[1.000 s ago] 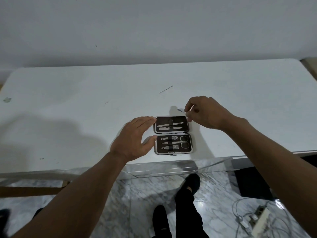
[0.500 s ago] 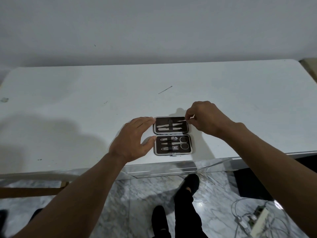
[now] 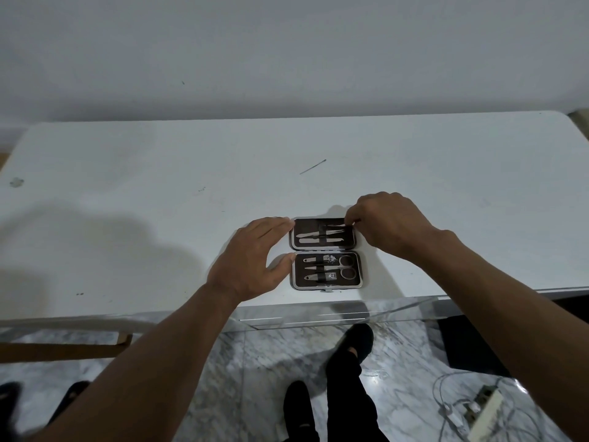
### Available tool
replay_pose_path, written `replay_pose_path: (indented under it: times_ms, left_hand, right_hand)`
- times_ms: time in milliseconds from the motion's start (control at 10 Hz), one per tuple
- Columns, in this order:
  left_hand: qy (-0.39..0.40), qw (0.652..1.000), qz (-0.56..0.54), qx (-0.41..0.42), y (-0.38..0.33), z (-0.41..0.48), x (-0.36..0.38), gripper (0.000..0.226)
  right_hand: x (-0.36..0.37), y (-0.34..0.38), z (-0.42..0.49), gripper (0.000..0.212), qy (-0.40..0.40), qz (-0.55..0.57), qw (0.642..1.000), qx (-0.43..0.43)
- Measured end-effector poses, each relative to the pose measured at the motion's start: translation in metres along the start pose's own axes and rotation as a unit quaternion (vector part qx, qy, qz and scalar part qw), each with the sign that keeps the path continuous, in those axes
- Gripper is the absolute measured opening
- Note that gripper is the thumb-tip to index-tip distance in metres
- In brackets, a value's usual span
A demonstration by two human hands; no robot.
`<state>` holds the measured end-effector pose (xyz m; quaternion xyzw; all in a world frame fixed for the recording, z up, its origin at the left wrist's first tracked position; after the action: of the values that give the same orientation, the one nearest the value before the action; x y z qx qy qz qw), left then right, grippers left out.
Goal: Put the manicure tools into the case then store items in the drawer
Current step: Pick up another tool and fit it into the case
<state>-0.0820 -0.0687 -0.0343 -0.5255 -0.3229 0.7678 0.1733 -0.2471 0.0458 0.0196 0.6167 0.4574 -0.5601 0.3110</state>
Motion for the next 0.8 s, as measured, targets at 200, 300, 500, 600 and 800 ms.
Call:
replay_pose_path:
  times_ms: [200,300,500,600,800]
  left_hand:
    - [0.001,1.000,0.000,-0.005,0.001,0.000,0.000,0.056]
    - [0.003,1.000,0.001,-0.005,0.001,0.000,0.001,0.056]
    - [0.005,1.000,0.002,-0.007,0.001,0.000,0.001,0.056]
    - [0.010,1.000,0.001,-0.008,0.002,0.000,0.002,0.056]
    - [0.008,1.000,0.001,-0.010,0.002,0.000,0.002,0.056]
  right_hand:
    - [0.002,0.001,0.004,0.033,0.009,0.024,0.999,-0.024]
    - [0.002,0.006,0.004,0.033,0.013,0.035,0.999,-0.028]
    - [0.001,0.015,0.010,0.029,0.000,0.039,0.999,-0.010]
    - [0.003,0.019,0.013,0.028,-0.001,0.041,0.999,-0.025]
    - [0.003,0.022,0.011,0.034,-0.010,0.047,0.998,-0.033]
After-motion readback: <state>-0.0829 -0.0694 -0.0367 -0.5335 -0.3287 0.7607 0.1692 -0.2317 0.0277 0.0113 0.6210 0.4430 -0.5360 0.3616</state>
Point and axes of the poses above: each hand's wrist, its own z-axis towards the middle knuckle, its own x-axis out of the palm, y = z × x, the point moved 7 cm from there along z, towards the middle knuckle, and after that the axes turned 13 degrees about -z, right-handed, at the moved point
